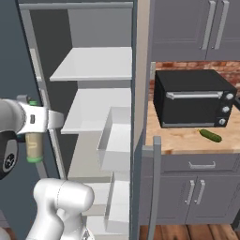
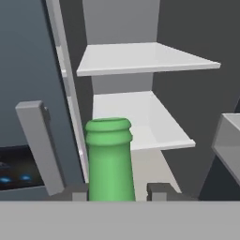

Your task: Place the beer on the top shelf of the fridge to keep it out of children's reach, and place the cucumber and orange on lower shelves for easy access.

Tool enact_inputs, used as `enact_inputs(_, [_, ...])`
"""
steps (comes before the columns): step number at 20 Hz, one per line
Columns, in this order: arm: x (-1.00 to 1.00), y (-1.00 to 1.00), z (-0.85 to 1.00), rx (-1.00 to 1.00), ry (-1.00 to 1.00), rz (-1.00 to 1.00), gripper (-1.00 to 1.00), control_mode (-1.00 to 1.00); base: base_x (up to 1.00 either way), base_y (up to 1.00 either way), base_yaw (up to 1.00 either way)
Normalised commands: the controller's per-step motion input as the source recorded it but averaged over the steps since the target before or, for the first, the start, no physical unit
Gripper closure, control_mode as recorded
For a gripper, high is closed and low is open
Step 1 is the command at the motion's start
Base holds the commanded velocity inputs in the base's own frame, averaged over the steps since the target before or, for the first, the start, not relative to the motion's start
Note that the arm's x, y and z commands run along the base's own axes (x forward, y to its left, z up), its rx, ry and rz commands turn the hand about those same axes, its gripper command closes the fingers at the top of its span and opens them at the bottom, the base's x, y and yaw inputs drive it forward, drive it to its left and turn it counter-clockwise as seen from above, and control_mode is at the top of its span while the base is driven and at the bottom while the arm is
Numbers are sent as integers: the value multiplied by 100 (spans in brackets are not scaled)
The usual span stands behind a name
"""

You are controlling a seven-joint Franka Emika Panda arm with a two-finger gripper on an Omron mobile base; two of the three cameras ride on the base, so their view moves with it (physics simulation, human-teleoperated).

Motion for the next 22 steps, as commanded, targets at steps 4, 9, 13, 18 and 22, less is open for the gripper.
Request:
enact_inputs(4, [9, 0, 0, 0, -1, 6, 100, -100, 0, 0, 0])
enact_inputs(9, [10, 0, 5, 0, -3, 8, 100, -100, 0, 0, 0])
enact_inputs(13, [11, 0, 21, 0, -2, 6, 100, -100, 0, 0, 0])
enact_inputs(18, [8, 0, 32, 0, 0, 3, 100, -100, 0, 0, 0])
enact_inputs(22, [0, -1, 30, 0, -7, 0, 100, -100, 0, 0, 0])
